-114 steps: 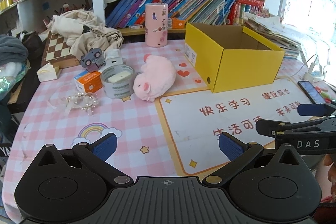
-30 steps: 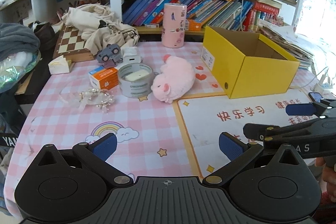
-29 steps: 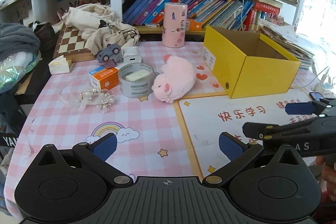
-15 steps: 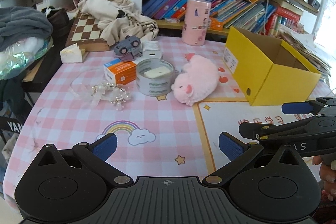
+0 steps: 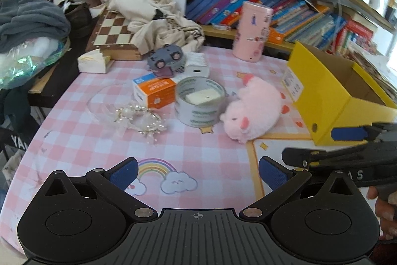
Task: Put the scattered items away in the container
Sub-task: 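Move the right tool toward the pink plush pig while the left tool approaches the pearl clip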
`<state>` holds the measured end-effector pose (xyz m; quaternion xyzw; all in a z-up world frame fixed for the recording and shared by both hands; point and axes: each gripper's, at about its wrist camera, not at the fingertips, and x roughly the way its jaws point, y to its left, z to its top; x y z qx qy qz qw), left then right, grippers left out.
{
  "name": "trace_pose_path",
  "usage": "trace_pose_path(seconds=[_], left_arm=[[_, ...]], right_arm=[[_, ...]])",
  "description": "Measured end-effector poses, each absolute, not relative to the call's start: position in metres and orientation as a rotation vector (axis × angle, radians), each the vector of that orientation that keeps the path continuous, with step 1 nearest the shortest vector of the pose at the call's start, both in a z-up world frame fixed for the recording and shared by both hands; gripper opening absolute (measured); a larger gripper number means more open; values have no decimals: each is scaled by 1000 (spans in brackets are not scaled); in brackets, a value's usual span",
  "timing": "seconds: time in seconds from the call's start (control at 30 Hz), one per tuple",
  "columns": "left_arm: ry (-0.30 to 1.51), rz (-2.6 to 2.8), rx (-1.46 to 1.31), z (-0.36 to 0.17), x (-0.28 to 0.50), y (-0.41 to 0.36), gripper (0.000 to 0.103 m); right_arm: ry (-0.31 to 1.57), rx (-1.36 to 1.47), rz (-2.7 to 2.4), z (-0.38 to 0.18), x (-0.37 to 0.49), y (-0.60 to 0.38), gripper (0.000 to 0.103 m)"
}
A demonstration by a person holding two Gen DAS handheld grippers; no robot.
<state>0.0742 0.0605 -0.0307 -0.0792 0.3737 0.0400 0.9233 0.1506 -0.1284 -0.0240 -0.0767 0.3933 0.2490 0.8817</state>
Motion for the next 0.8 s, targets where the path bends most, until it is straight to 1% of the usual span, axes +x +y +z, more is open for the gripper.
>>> trace_pose_path(seconds=[0.27,0.63,0.8], left_arm=[[777,145,-239,-37,91,76,103],[810,188,-228,-43,109,76,103],[826,191,-226,-47,117,76,103]], right_arm=[[839,-191,581,-34,172,-115,103],[885,-182,581,-49,207,-110,103],[872,-200,620,-51,211,-105,103]])
